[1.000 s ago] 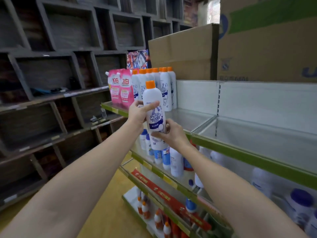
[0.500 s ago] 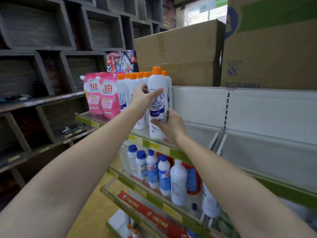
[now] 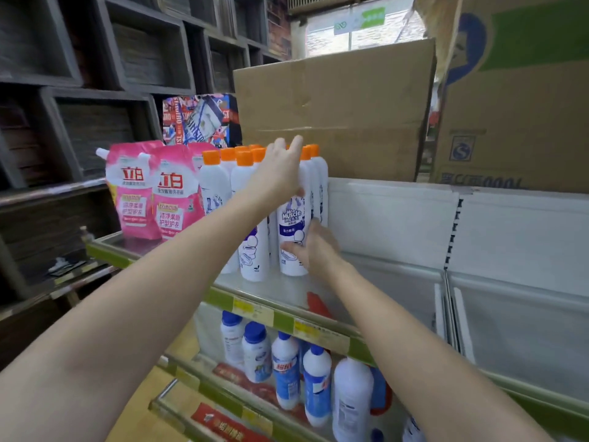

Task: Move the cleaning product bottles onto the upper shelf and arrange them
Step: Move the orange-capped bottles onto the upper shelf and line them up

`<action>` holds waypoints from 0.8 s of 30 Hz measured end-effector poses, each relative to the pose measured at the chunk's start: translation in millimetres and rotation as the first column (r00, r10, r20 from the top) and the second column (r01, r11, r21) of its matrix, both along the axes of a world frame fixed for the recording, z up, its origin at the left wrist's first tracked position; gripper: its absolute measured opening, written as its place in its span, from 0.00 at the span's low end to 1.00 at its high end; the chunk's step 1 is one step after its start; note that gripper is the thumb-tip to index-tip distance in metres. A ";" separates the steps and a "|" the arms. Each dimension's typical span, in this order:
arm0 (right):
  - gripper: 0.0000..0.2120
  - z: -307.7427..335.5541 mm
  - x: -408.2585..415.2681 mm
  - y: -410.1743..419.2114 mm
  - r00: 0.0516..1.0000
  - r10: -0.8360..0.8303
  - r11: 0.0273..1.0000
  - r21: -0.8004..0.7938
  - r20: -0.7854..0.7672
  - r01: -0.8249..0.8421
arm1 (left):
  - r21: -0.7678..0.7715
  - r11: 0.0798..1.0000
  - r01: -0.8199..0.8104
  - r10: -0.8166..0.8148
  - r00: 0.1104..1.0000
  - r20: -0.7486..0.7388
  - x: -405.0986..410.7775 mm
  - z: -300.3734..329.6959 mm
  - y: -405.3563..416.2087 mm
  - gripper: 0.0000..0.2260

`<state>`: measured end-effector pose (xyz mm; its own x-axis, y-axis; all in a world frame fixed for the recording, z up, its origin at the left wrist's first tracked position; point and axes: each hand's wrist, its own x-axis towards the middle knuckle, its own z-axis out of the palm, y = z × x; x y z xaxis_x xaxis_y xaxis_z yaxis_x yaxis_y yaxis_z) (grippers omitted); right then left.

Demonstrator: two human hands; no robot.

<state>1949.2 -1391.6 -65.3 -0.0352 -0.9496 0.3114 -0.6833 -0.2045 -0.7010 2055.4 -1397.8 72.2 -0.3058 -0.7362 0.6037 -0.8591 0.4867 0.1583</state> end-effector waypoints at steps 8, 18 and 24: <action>0.29 -0.9 0.2 -4.9 0.999 -0.039 0.998 0.043 0.027 0.038 | -0.116 0.992 -0.053 0.079 0.969 0.234 -18.3 15.2 -13.5 0.41; 0.24 -1.9 21.6 7.8 0.983 -0.133 0.988 0.094 0.125 0.122 | -0.141 0.990 0.009 0.003 0.996 0.087 5.4 -2.5 -0.7 0.34; 0.24 -6.0 15.5 30.7 0.970 -0.145 0.987 0.095 0.197 0.128 | -0.269 0.963 0.012 0.041 0.981 0.190 7.7 -15.7 7.9 0.25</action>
